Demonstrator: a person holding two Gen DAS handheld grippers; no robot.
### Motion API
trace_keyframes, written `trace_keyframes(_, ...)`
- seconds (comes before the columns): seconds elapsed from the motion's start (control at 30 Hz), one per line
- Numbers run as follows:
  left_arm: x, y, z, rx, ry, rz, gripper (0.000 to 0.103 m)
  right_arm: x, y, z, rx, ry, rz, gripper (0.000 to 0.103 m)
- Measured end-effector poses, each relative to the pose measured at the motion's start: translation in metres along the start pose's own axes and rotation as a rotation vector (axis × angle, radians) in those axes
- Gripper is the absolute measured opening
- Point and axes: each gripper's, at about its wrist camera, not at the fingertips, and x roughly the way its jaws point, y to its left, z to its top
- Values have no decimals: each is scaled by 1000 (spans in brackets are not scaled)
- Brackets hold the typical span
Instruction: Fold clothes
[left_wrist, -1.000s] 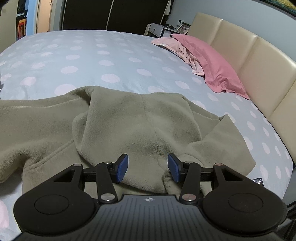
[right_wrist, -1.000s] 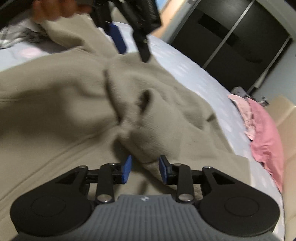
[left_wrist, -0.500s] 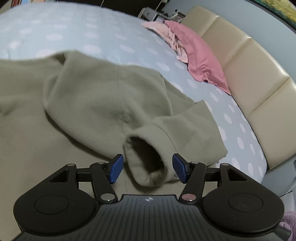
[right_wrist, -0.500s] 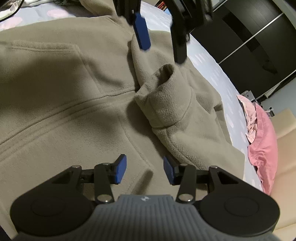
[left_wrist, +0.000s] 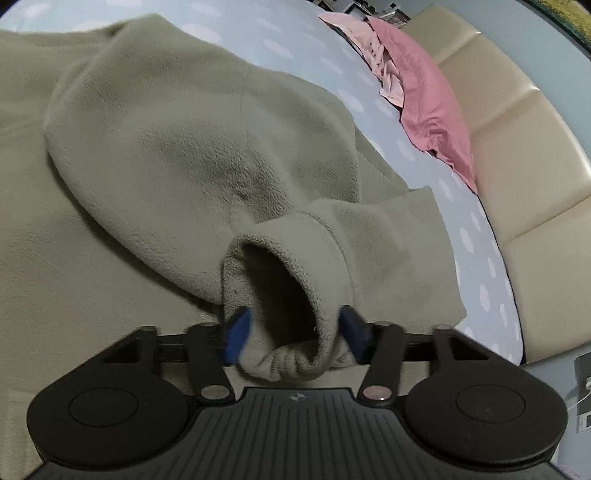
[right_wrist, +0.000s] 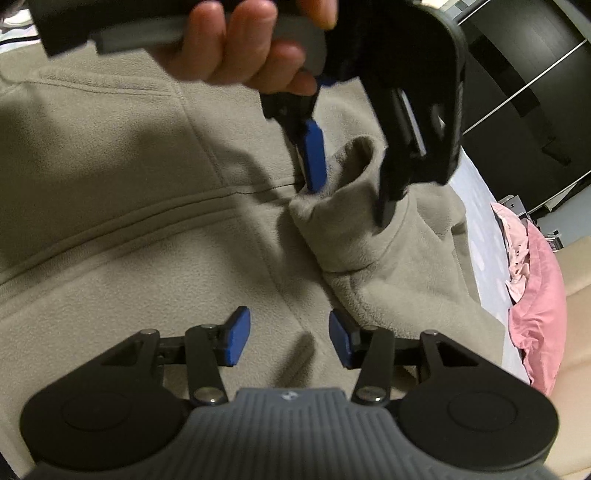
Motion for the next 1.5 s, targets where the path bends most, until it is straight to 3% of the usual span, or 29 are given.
trace_keyframes(0.03,1,-2,0,16,-2,-9,17,1,0,0,-3,-1,2,51)
trace_keyframes(0.07,-1,-6,0,42,-16,-11,4,2,0,0,-5,-1,3,51)
trace_keyframes(0.3,-27,-40,5,174,-120,-34,3,3,-3,3,3,1,8,51)
trace_keyframes(0.53,-72,-83,42,291,-218,-84,3,3,-11,6,47,16,-27,51)
trace_keyframes(0.87,-130,-137,106,483,-356,-19,3,13,-66,8,278,-11,-219,50)
trace_keyframes(1.03,-152,-126,133,500,-402,43,3,29,-109,-10,511,-40,-255,49)
trace_keyframes(1.2,-157,-107,150,481,-412,85,3,45,-138,-25,687,-124,-194,41)
trace_keyframes(1.3,-155,-83,160,452,-416,140,3,61,-153,-37,765,-23,-279,33)
trace_keyframes(1.37,-152,-60,168,414,-409,176,3,66,-160,-49,808,39,-329,34)
trace_keyframes(1.5,-126,-6,178,324,-338,266,3,68,-167,-70,883,74,-306,37)
